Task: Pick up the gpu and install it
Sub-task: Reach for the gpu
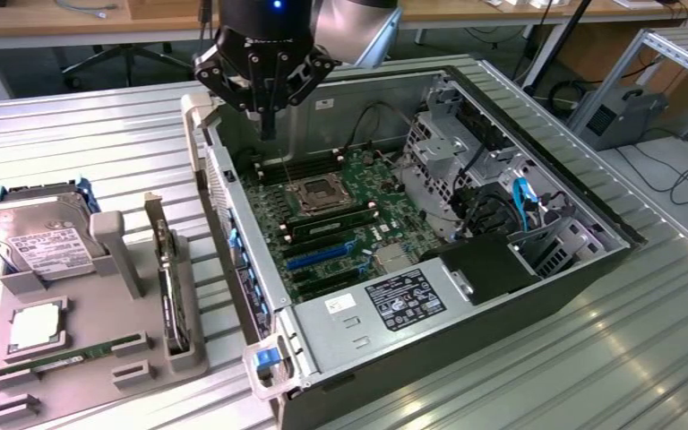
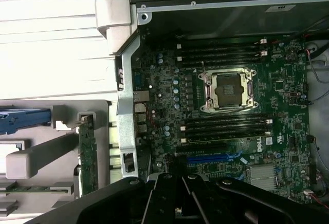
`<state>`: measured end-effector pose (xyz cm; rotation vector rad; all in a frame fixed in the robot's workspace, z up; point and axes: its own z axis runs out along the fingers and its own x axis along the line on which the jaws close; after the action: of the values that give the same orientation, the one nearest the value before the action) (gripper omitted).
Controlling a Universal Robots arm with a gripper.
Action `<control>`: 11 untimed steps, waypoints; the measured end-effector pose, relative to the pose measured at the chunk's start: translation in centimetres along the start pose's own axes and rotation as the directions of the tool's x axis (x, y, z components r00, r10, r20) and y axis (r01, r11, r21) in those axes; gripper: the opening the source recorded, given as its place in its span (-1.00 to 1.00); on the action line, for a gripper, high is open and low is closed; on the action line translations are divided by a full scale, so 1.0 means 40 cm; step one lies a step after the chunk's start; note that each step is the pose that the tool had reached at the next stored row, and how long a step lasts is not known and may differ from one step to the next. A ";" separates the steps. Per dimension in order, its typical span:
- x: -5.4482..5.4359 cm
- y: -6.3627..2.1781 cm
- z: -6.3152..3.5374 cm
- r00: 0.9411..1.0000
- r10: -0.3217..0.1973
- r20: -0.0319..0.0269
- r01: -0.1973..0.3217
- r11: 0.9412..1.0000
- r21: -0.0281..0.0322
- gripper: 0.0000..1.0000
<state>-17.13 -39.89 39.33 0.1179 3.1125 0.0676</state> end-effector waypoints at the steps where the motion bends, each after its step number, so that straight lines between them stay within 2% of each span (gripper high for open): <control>1: 0.001 0.000 0.000 1.000 0.000 0.000 0.000 1.000 0.000 -0.79; 11: 0.007 -0.001 0.000 1.000 0.000 0.000 0.000 1.000 0.000 -0.79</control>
<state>-17.43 -39.89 39.33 0.1180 3.1125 0.0677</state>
